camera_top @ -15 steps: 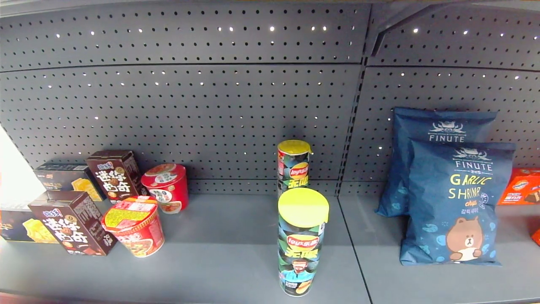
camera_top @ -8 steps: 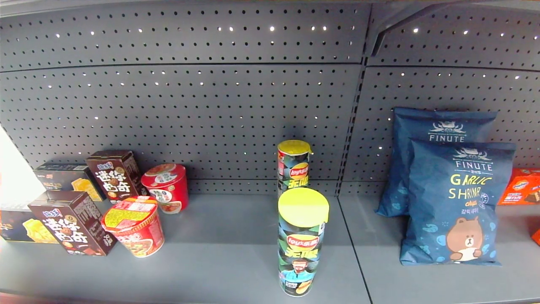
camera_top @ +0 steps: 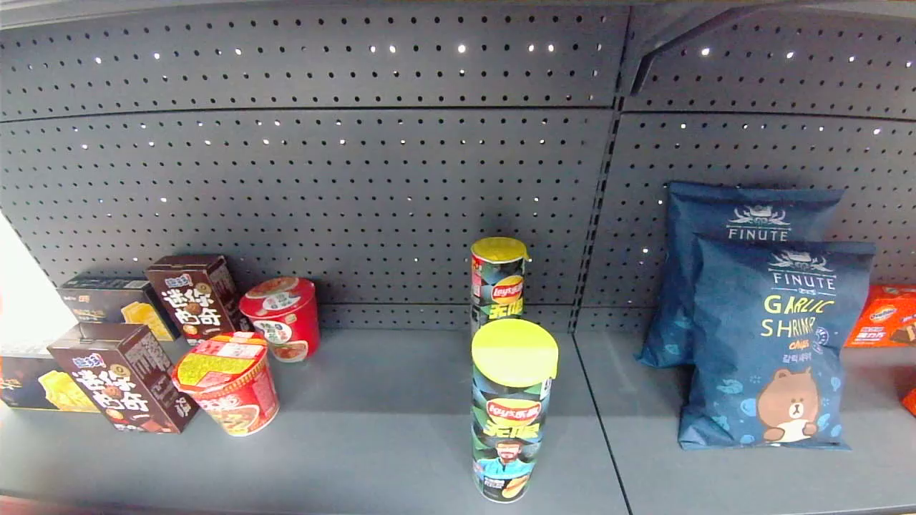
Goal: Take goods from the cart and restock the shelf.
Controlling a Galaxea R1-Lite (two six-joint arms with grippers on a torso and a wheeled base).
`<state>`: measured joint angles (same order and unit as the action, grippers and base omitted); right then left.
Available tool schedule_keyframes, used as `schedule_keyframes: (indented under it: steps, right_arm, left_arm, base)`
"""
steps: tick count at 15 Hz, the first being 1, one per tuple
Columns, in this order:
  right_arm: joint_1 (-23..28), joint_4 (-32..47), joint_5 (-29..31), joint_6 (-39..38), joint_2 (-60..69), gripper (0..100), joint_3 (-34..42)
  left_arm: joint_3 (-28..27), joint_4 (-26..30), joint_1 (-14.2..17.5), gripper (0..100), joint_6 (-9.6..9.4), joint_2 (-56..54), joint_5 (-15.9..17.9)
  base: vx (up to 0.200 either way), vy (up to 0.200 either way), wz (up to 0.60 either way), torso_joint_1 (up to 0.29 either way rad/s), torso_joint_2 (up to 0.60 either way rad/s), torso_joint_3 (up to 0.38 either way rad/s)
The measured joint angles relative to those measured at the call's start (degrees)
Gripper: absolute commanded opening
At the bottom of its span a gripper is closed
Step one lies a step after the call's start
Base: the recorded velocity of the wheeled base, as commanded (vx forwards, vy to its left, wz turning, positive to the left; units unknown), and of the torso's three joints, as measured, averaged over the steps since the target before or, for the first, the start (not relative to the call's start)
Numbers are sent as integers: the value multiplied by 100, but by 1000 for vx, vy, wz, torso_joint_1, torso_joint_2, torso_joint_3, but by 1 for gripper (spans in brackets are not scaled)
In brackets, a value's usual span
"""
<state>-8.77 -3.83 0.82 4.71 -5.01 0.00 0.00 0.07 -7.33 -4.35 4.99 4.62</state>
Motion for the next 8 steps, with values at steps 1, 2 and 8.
schedule_keyframes:
  steps: [1,2,8]
  right_arm:
    - [1,0,2,-39,0,100,0]
    - [6,20,5,-182,0,100,0]
    - [11,362,-17,-463,-16,100,-5]
  left_arm:
    - [0,15,0,100,39,0,13]
    - [0,17,5,100,79,0,9]
    - [0,20,5,100,91,7,-66]
  base:
    - [0,0,0,0,0,0]
    - [0,0,0,0,0,0]
    - [0,0,0,0,0,0]
